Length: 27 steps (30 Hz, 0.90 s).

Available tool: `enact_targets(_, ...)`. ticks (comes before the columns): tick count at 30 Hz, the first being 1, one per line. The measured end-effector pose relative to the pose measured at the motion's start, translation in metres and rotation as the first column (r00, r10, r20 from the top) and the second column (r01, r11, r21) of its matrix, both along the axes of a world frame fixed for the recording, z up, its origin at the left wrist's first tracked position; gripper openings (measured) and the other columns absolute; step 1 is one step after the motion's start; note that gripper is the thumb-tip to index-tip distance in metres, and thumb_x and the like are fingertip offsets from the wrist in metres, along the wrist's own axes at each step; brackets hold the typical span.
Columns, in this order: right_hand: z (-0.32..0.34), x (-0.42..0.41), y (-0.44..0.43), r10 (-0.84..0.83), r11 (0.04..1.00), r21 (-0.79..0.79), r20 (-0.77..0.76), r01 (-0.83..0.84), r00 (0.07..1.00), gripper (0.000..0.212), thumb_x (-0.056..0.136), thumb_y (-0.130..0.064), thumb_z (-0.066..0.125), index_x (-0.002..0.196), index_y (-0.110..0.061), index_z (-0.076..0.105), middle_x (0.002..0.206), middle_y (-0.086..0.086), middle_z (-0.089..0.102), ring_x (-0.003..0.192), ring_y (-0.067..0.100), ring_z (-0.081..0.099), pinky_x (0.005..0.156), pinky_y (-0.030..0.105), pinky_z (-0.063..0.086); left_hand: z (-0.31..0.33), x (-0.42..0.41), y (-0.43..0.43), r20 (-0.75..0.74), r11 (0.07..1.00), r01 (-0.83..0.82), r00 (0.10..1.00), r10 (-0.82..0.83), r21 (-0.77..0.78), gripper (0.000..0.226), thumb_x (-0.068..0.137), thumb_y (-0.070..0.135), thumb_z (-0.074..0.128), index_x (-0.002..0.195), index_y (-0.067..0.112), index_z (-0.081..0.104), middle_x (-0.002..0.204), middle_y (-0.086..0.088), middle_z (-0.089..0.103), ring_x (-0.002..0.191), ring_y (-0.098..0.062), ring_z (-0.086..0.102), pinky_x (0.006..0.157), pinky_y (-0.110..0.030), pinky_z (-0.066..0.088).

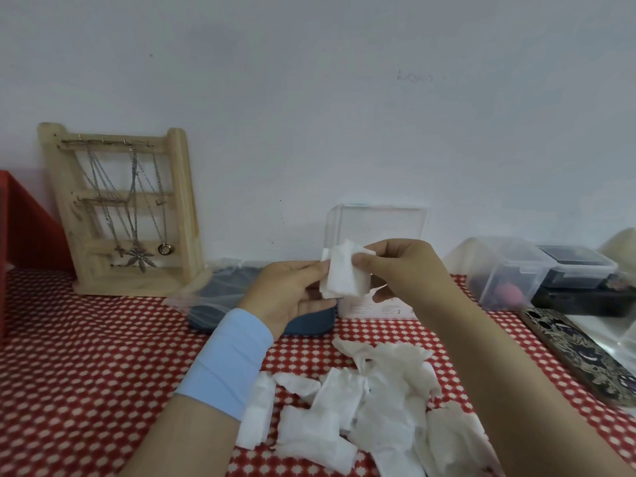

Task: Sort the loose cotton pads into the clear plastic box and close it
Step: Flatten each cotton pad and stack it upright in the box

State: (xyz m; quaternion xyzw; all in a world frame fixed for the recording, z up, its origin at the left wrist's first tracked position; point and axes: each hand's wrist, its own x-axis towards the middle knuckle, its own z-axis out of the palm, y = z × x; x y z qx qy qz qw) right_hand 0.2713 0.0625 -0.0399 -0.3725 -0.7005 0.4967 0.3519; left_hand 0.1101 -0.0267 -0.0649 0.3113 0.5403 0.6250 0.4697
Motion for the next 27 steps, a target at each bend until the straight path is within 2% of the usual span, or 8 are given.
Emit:
enact_targets(9, 0.0034, 0.0022, 0.0013, -0.064, 0.993, 0.103, 0.097, 0.054, 0.993, 0.006, 0.086, -0.019, 0.08, 0.083, -0.014, 0.077, 0.074, -0.003, 0.076, 0.051, 0.011, 0.066, 0.051, 0.025, 0.056, 0.0028, 0.0043, 0.0005, 0.027, 0.998, 0.039, 0.999, -0.038, -0.038, 0.03, 0.1, 0.027, 0.059, 0.117, 0.002, 0.066, 0.101, -0.014, 0.078, 0.088, -0.023, 0.077, 0.068, -0.03, 0.062)
enact_targets(14, 0.0041, 0.0017, 0.0002, -0.074, 0.99, 0.131, 0.117, 0.058, 0.99, 0.007, 0.085, -0.02, 0.08, 0.081, -0.016, 0.076, 0.071, -0.003, 0.075, 0.046, 0.011, 0.063, 0.052, 0.027, 0.058, 0.0046, 0.0056, 0.0, 0.008, 0.999, 0.029, 1.0, -0.029, -0.037, 0.032, 0.099, 0.03, 0.061, 0.116, 0.003, 0.067, 0.099, -0.012, 0.078, 0.087, -0.021, 0.077, 0.066, -0.028, 0.062)
enact_targets(16, 0.0038, 0.001, 0.0001, -0.082, 0.99, 0.127, 0.129, 0.066, 0.988, 0.007, 0.085, -0.02, 0.079, 0.082, -0.015, 0.075, 0.071, -0.002, 0.074, 0.044, 0.012, 0.062, 0.052, 0.028, 0.058, 0.0051, 0.007, 0.0, -0.02, 0.998, 0.042, 0.999, -0.043, -0.036, 0.033, 0.094, 0.028, 0.067, 0.115, 0.004, 0.068, 0.101, -0.01, 0.078, 0.088, -0.019, 0.077, 0.067, -0.027, 0.061)
enact_targets(20, 0.0046, 0.0023, -0.0007, -0.064, 0.997, 0.055, 0.096, 0.059, 0.993, 0.011, 0.09, -0.025, 0.075, 0.087, -0.014, 0.078, 0.078, 0.0, 0.075, 0.052, 0.014, 0.067, 0.052, 0.029, 0.057, 0.0022, 0.0074, 0.001, -0.09, 0.997, 0.055, 0.994, -0.06, -0.062, 0.031, 0.089, 0.01, 0.072, 0.12, 0.003, 0.069, 0.108, -0.008, 0.077, 0.088, -0.016, 0.077, 0.065, -0.023, 0.06)
enact_targets(23, 0.0062, 0.005, -0.0007, -0.022, 0.992, -0.123, 0.025, 0.025, 0.999, 0.02, 0.096, -0.03, 0.066, 0.095, -0.014, 0.078, 0.084, 0.004, 0.077, 0.061, 0.017, 0.071, 0.052, 0.028, 0.052, 0.0009, 0.004, 0.0008, -0.038, 0.996, 0.051, 0.998, -0.054, -0.077, 0.03, 0.091, 0.011, 0.071, 0.119, 0.001, 0.069, 0.106, -0.01, 0.077, 0.088, -0.018, 0.077, 0.065, -0.025, 0.06)
enact_targets(27, 0.0062, 0.0066, 0.0005, 0.018, 0.981, -0.195, 0.037, -0.011, 0.999, 0.024, 0.099, -0.029, 0.062, 0.1, -0.01, 0.077, 0.084, 0.005, 0.077, 0.067, 0.018, 0.073, 0.058, 0.03, 0.053, -0.0004, 0.0008, 0.0015, 0.038, 0.996, 0.059, 0.998, -0.056, -0.069, 0.027, 0.094, 0.014, 0.067, 0.117, 0.001, 0.069, 0.104, -0.012, 0.078, 0.091, -0.022, 0.077, 0.068, -0.028, 0.062)
